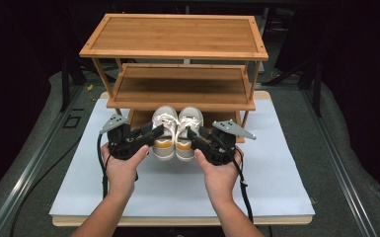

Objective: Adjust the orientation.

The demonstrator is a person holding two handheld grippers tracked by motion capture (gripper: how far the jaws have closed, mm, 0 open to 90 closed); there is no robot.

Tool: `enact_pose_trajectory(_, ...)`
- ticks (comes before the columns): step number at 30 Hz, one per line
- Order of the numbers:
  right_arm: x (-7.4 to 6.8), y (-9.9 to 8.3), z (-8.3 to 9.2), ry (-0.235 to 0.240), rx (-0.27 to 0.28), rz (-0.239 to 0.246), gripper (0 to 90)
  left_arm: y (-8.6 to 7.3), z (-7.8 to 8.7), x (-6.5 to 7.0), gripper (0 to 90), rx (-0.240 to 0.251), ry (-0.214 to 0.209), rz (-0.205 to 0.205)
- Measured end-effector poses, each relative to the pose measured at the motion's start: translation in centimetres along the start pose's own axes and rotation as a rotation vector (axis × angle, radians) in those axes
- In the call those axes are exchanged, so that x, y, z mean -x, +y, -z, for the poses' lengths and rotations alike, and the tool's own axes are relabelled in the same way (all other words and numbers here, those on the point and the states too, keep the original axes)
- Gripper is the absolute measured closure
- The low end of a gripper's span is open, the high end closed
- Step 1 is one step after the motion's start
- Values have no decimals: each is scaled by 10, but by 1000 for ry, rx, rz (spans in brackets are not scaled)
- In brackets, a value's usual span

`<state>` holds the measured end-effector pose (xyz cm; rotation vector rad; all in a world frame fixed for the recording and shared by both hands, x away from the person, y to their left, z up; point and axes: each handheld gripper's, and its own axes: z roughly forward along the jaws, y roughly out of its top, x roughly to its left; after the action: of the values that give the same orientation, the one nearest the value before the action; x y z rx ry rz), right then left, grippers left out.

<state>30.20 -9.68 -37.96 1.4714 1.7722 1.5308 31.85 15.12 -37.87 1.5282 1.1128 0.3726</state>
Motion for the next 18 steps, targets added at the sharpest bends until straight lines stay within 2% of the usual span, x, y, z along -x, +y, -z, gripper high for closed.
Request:
enact_pose_trajectory(1, 0, 1, -2, 1, 14, 1, 565, 1, -1, 0, 541, -1, -1, -1)
enact_pose_trajectory(4, 0, 6, -4, -15, 11, 8, 566, 5, -4, -3, 541, -5, -10, 15)
enact_pose_trajectory(5, 1, 7, -6, -7, 18, 3, 565, 7, -5, -4, 541, -6, -10, 18)
enact_pose_trajectory(10, 2, 13, -11, -13, 9, 17, 566, 12, -10, -6, 541, -4, -2, 17)
enact_pose_trajectory(18, 8, 22, -20, 1, 18, -1, 565, 22, -19, -12, 542, -5, -8, 27)
